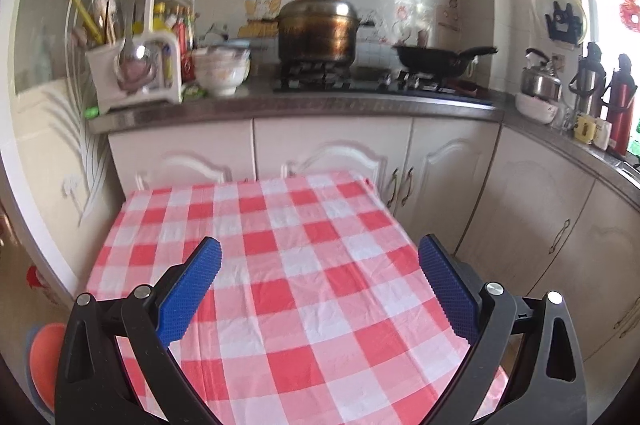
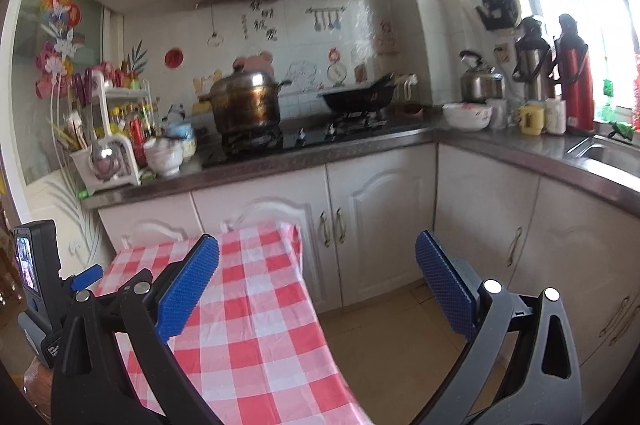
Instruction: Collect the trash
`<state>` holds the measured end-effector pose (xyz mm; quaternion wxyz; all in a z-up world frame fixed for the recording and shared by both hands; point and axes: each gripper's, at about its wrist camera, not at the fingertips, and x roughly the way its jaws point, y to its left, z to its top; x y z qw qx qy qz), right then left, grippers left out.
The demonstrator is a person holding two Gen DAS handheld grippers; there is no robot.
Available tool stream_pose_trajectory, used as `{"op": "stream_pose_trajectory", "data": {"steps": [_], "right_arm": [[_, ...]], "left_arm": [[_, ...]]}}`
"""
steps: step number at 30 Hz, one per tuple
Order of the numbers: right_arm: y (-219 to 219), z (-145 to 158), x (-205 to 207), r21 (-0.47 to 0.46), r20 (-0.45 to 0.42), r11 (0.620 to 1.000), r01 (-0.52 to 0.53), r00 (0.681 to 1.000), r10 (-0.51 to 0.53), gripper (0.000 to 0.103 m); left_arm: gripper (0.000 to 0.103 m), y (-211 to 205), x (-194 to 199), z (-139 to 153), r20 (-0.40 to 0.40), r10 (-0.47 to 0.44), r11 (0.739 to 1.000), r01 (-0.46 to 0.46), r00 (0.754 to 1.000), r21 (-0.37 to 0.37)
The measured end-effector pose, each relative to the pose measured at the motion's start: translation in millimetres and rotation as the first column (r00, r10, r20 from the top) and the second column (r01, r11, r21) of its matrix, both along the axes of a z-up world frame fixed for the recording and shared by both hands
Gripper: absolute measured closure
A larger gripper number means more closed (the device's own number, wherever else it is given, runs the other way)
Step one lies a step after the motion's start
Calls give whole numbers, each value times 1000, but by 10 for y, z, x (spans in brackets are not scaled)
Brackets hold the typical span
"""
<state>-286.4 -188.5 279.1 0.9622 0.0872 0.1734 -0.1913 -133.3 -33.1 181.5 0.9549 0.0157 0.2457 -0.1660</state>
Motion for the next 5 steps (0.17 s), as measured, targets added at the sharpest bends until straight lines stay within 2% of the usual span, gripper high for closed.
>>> {"op": "stream_pose_trajectory", "data": {"steps": [5], "right_arm": [[87, -714, 657, 41, -124, 997, -68, 990, 72, 4]], "left_arm": [[5, 108, 353, -612, -140, 86, 996, -83, 986, 29]]}}
